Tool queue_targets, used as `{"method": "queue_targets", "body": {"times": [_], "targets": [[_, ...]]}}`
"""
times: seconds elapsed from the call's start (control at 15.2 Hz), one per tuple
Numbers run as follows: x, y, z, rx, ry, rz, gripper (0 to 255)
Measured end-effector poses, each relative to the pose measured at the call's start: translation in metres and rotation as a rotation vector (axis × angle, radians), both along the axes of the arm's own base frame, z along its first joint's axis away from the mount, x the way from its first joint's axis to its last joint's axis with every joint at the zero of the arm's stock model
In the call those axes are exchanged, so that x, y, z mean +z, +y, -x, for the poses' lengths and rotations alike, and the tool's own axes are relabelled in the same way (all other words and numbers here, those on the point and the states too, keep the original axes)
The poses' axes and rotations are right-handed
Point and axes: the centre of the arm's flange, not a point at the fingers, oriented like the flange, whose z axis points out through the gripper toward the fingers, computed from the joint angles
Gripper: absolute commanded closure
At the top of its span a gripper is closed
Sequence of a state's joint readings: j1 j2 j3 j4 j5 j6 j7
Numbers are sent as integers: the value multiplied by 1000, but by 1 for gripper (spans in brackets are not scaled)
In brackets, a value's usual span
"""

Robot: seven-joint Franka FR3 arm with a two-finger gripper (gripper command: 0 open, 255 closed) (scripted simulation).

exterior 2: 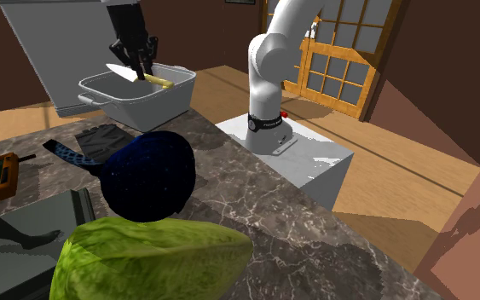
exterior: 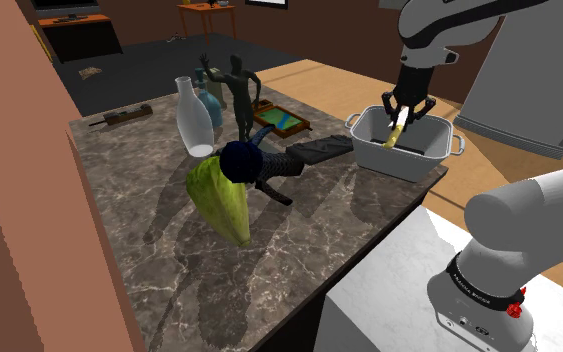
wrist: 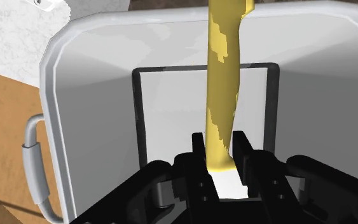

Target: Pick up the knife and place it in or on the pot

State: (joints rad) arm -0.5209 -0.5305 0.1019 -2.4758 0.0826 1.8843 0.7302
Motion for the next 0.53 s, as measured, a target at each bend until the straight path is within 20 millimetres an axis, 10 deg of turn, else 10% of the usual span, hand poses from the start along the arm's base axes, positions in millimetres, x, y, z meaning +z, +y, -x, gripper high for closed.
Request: {"method": "queue_targets", "body": {"times": [0.26,0.33,0.53], "targets": [[-1,0,0,0,0,0,255],[-1,0,0,0,0,0,0],[-1,0,0,0,0,0,0]]}}
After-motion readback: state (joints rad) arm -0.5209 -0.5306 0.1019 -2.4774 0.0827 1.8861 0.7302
